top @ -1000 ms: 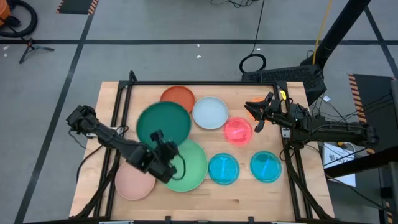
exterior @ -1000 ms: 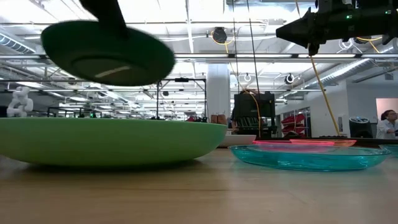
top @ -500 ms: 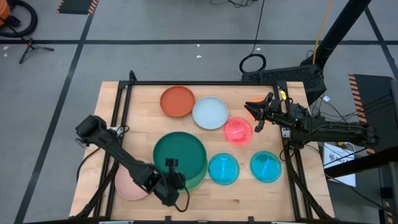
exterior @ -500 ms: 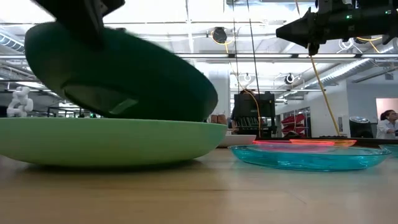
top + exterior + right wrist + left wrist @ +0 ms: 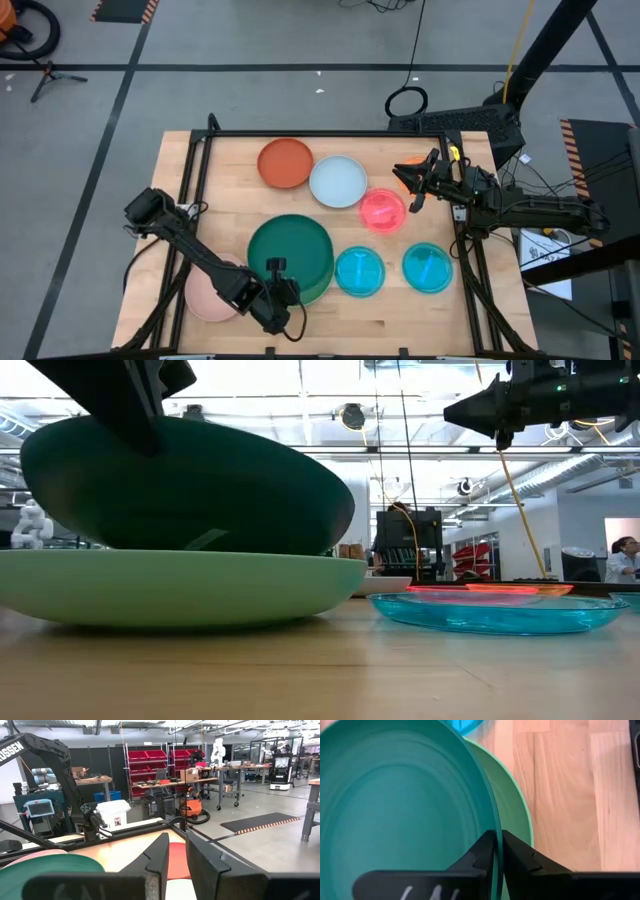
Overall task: Stack plastic plates
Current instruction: Stack the dark green plate on top of the green plate, then stack the orange plate on top of the dark green plate
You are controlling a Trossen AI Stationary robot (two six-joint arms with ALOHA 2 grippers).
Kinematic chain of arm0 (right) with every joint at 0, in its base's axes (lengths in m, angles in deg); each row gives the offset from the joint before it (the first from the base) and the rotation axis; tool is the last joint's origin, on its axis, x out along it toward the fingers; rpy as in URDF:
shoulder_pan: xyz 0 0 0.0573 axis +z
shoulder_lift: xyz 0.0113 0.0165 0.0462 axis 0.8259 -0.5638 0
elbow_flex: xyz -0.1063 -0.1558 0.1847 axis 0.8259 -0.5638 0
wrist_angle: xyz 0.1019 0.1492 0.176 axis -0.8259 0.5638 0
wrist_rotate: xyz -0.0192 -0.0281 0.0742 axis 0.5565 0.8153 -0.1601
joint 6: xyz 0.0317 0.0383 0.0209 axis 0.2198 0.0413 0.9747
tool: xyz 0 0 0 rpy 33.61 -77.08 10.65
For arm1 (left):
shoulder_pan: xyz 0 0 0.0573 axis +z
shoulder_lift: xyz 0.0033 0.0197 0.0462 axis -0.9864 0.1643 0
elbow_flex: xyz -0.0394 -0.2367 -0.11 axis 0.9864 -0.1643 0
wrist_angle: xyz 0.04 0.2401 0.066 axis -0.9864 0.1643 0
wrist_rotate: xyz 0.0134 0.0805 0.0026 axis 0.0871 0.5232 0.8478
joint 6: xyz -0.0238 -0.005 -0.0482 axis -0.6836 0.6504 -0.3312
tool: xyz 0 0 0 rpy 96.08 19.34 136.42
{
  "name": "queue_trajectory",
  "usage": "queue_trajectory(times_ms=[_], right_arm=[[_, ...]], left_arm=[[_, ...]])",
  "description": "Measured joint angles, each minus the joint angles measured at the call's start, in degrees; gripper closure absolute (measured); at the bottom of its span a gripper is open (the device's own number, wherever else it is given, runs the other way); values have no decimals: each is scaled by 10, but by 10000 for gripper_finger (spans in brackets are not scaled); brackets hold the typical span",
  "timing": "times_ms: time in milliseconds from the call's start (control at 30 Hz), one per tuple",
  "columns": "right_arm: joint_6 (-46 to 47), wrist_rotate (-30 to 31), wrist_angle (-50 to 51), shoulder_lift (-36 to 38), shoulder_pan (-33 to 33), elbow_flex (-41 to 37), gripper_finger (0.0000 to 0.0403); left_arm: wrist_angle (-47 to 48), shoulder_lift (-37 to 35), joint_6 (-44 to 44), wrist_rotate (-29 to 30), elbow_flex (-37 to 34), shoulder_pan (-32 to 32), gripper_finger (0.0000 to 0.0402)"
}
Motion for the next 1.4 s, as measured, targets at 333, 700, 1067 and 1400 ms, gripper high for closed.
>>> queue_trajectory(times_ms=[333,700,1067,1400], right_arm=[[2,0,4,0,0,0,342],[33,-2,12,-1,0,0,342],[100,-47,-8,-41,4,0,342],[118,-43,-40,-172,16,44,342]], left_arm=[[2,0,18,-1,0,-2,277],[54,-13,91,22,0,-2,236],[95,-130,197,206,-63,-5,236],[-118,-331,296,268,-292,68,236]])
